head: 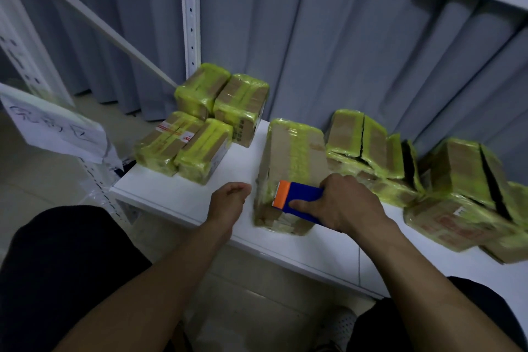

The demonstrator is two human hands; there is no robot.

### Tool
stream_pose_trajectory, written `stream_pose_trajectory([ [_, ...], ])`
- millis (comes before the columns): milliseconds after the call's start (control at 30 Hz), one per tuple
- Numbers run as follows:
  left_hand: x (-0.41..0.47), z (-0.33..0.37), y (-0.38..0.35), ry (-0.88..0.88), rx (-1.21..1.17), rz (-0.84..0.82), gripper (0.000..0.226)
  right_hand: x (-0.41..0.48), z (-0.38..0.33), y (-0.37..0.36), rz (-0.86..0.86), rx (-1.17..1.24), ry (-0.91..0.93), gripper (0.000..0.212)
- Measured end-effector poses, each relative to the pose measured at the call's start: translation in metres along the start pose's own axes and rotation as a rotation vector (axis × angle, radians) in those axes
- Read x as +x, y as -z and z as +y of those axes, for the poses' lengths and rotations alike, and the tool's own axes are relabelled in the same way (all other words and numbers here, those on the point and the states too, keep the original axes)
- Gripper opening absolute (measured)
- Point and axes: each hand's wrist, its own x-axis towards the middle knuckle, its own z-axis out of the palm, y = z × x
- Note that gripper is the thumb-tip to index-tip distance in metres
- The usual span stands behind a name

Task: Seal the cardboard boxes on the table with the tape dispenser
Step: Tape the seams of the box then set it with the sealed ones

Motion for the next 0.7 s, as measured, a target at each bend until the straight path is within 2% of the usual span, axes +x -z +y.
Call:
stream_pose_trajectory([
  [267, 0.006, -0.010, -0.019, 0.065, 0.071, -0.115, 0.009, 0.012, -0.003, 0.003, -0.091, -0.011, -0.052, 0.074],
  [367, 0.010, -0.014, -0.019, 0.141, 0.051, -0.163, 0.056, 0.014, -0.003, 0.003, -0.100, -0.029, -0.053, 0.073],
  [400, 0.012, -0.016, -0.018, 0.095, 0.073, -0.122, 0.062, 0.015, -0.002, 0.004, -0.104, -0.024, -0.054, 0.072],
  [433, 0.011, -0.017, -0.017, -0.004, 0.098, -0.068, 0.057, 0.015, -0.001, 0.004, -0.112, -0.011, -0.053, 0.072],
  [500, 0.005, -0.019, -0.017, -0.215, 0.109, -0.021, 0.035, 0.017, 0.001, 0.003, -0.124, 0.014, -0.047, 0.072],
  [567, -0.006, -0.021, -0.022, -0.330, 0.100, -0.079, 0.025, 0.019, 0.003, 0.001, -0.129, 0.023, -0.042, 0.071],
  [700, -0.019, -0.031, -0.026, -0.408, 0.135, -0.209, 0.026, 0.021, 0.007, -0.002, -0.124, 0.031, -0.030, 0.069],
])
